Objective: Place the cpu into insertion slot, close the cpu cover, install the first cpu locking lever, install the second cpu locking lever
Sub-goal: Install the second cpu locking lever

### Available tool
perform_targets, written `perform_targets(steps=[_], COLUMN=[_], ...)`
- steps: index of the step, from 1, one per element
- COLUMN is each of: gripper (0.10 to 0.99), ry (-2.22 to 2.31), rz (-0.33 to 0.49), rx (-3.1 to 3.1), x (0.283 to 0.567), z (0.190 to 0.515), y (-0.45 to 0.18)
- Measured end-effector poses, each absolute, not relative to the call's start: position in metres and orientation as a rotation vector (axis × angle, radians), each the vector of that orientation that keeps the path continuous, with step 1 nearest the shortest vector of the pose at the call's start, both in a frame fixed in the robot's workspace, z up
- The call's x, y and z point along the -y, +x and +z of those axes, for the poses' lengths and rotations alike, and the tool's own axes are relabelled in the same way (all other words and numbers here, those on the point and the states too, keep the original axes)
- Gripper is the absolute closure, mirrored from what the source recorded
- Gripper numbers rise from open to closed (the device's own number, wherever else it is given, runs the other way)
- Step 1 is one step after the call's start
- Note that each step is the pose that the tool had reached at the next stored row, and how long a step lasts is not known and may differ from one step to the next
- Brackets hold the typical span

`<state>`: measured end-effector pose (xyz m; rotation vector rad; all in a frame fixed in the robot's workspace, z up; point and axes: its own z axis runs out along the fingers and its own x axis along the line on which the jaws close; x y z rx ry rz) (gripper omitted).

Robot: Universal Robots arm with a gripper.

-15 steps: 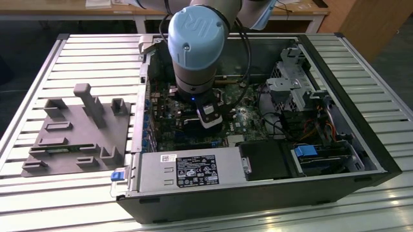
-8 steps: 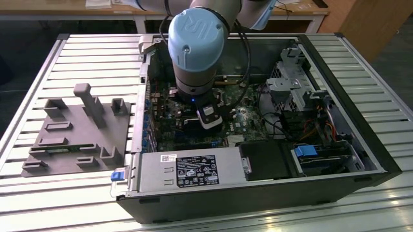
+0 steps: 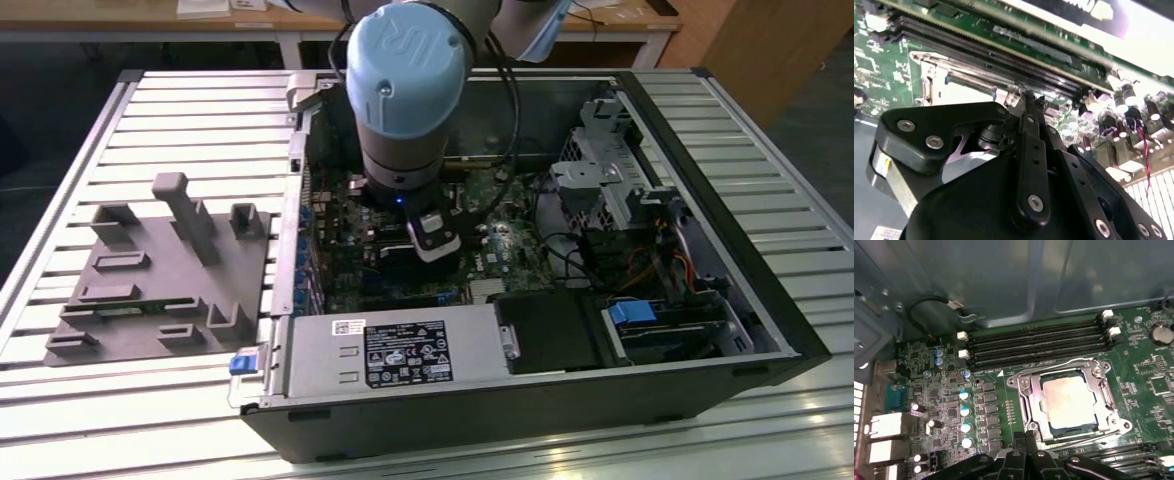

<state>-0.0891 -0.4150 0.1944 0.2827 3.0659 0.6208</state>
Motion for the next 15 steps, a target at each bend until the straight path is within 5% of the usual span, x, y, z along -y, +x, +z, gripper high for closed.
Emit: perform_targets(steps=[15], gripper=[0.984], ry=[0.296], rz=[0.591], rx=[-3.066], x=[0.414], z=[0.210], y=[-0.075])
